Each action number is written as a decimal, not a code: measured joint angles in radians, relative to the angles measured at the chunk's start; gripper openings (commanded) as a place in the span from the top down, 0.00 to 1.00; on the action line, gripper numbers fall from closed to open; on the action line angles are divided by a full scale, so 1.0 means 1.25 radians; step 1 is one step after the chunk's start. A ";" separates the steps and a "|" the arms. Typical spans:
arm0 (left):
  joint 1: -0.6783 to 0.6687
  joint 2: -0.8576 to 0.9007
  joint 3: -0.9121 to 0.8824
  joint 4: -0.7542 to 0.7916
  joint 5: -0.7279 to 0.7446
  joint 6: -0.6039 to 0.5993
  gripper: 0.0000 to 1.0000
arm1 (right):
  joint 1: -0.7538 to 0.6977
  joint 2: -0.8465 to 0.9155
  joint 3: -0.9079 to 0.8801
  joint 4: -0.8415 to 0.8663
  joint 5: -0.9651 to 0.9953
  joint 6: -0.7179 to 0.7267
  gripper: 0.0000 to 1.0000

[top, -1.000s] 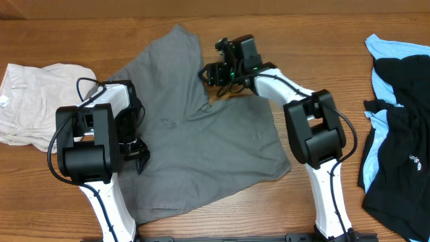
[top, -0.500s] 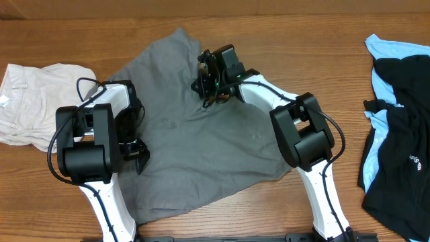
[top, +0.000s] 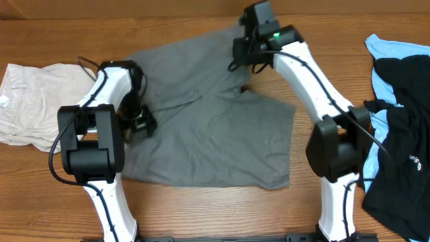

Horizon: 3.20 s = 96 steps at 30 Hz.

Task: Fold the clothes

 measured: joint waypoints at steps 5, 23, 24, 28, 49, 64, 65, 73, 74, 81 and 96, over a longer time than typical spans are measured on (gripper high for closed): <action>-0.009 0.000 0.002 0.004 0.000 0.003 0.28 | -0.006 -0.019 -0.009 -0.055 0.138 0.000 0.40; -0.010 0.000 0.002 0.003 -0.004 0.005 0.28 | -0.222 0.016 -0.261 -0.010 -0.068 0.009 0.49; -0.010 0.000 0.002 0.003 -0.004 0.005 0.28 | -0.217 0.018 -0.277 0.008 -0.109 -0.008 0.48; -0.010 0.000 0.002 0.003 -0.004 0.005 0.28 | -0.178 0.021 -0.296 0.070 -0.242 -0.069 0.34; -0.010 0.000 0.002 0.002 -0.004 0.005 0.27 | -0.052 0.022 -0.303 0.262 -0.049 -0.030 0.20; -0.010 0.000 0.002 0.002 -0.002 0.005 0.27 | -0.049 0.022 -0.303 0.341 -0.072 -0.112 0.53; -0.010 0.000 0.002 0.002 -0.002 0.005 0.27 | -0.048 0.022 -0.303 0.345 -0.074 -0.113 0.63; -0.010 0.000 0.002 0.002 -0.002 0.005 0.27 | -0.046 0.022 -0.304 0.278 -0.021 -0.121 0.96; -0.010 0.000 0.002 0.002 -0.002 0.005 0.27 | -0.048 0.022 -0.304 0.253 0.010 -0.113 0.96; -0.017 0.001 0.006 0.023 0.049 0.007 0.26 | -0.112 -0.020 -0.302 0.150 0.439 -0.042 0.69; -0.025 0.002 0.008 0.023 0.062 0.007 0.27 | -0.152 -0.082 -0.293 -0.075 0.524 0.053 0.34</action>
